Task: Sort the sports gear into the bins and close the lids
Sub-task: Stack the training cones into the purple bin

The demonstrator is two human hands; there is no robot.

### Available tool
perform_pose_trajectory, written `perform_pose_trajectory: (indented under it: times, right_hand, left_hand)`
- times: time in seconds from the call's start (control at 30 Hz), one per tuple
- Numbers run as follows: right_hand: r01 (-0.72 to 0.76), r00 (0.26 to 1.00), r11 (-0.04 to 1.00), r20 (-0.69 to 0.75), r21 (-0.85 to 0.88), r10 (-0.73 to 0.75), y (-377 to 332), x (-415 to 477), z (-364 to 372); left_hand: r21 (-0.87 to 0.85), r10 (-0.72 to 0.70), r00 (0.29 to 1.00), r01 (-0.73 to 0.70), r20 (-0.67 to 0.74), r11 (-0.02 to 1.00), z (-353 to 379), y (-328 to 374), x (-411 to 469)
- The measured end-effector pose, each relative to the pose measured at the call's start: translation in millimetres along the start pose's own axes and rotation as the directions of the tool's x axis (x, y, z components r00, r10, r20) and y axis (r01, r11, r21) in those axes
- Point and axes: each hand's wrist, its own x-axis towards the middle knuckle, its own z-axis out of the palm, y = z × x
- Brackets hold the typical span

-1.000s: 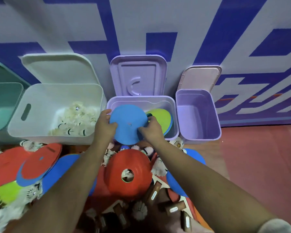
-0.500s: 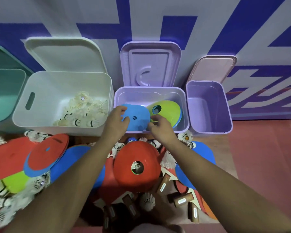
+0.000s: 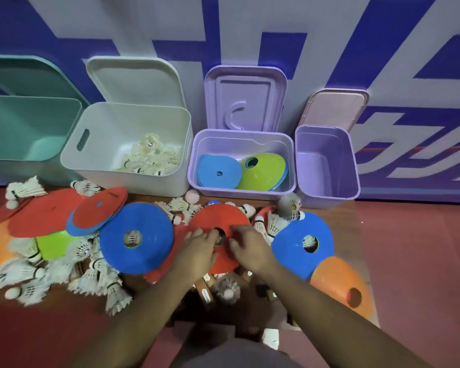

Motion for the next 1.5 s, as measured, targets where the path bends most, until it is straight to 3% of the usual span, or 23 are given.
perform_pose_trajectory:
  times: [0.17,0.23,0.37,0.43,0.5,0.57,0.6,0.7,0.8,0.87,0.97,1.03,1.17,1.3,1.4,1.5]
  right_hand:
    - [0.047,0.998,0.995,-0.041,0.090,-0.043,0.8,-1.6,-9.3]
    - [0.078,0.992,0.976,-0.110,0.203,-0.056,2.6,-7.1,-17.7]
    - [0.056,0.972,0.880,-0.226,0.472,0.059,2.5,-22.4,-36.3]
    - [0.013,0.970,0.773,-0.195,0.635,0.144,2.5,-29.9,-46.7]
    - [-0.027,0.979,0.577,-0.095,0.816,0.180,2.2,-38.3,-59.0]
    - [-0.023,0.989,0.382,-0.035,0.924,0.144,0.6,-50.1,-73.8]
    - [0.002,0.992,0.346,-0.044,0.938,0.114,1.7,-56.0,-80.6]
    - [0.100,0.994,0.420,-0.114,0.902,0.008,11.2,-74.9,-96.7]
    - [0.196,0.977,0.622,-0.205,0.758,-0.058,30.8,-93.0,-105.8]
    - [0.215,0.970,0.738,-0.227,0.640,-0.086,43.6,-102.4,-109.9]
    - [0.212,0.974,0.831,-0.178,0.514,-0.139,62.3,-117.5,-117.9]
    - [0.193,0.980,0.842,-0.132,0.504,-0.145,76.3,-128.2,-124.9]
    - [-0.014,0.969,0.833,-0.198,0.554,0.148,127.9,-145.5,-145.9]
    - [-0.479,0.817,0.826,-0.191,0.299,0.543,210.4,-147.7,-145.2]
    - [-0.664,0.715,0.717,-0.099,0.211,0.692,245.3,-152.9,-125.8]
    - [-0.736,0.647,0.641,-0.050,0.218,0.761,257.9,-153.5,-105.4]
  left_hand:
    - [-0.128,0.014,0.991,-0.032,-0.135,0.991,-12.5,4.7,-2.1]
    - [-0.252,-0.068,0.972,0.010,-0.223,0.968,-27.3,4.9,-5.7]
    - [-0.476,-0.188,0.936,0.025,-0.297,0.879,-62.0,12.3,-19.5]
    - [-0.595,-0.211,0.933,-0.003,-0.291,0.804,-76.2,27.0,-26.7]
    - [-0.659,-0.215,0.941,-0.010,-0.260,0.752,-83.0,45.7,-30.1]
    - [-0.695,-0.218,0.952,0.009,-0.214,0.719,-81.9,62.4,-29.1]
    - [-0.720,-0.226,0.954,0.017,-0.195,0.694,-79.7,70.1,-27.0]
    - [-0.847,-0.276,0.955,0.059,-0.106,0.529,-80.8,99.3,-19.5]
    - [-0.950,-0.289,0.957,0.053,-0.040,0.307,-88.1,138.4,-9.9]
    - [-0.969,-0.285,0.958,0.041,-0.032,0.245,-86.9,161.1,-2.7]
    - [-0.969,-0.302,0.953,0.060,-0.015,0.240,-77.6,186.7,5.4]
    - [-0.947,-0.318,0.948,0.069,-0.036,0.315,-68.9,194.4,7.0]
    - [-0.929,-0.319,0.947,0.076,-0.046,0.363,-54.5,205.4,7.8]
    - [-0.940,-0.285,0.958,0.084,-0.015,0.331,-45.7,216.6,6.7]
    - [-0.941,-0.278,0.960,0.083,-0.012,0.327,-39.5,227.0,4.5]
    - [-0.929,-0.273,0.961,0.071,-0.033,0.364,-35.1,236.5,2.2]
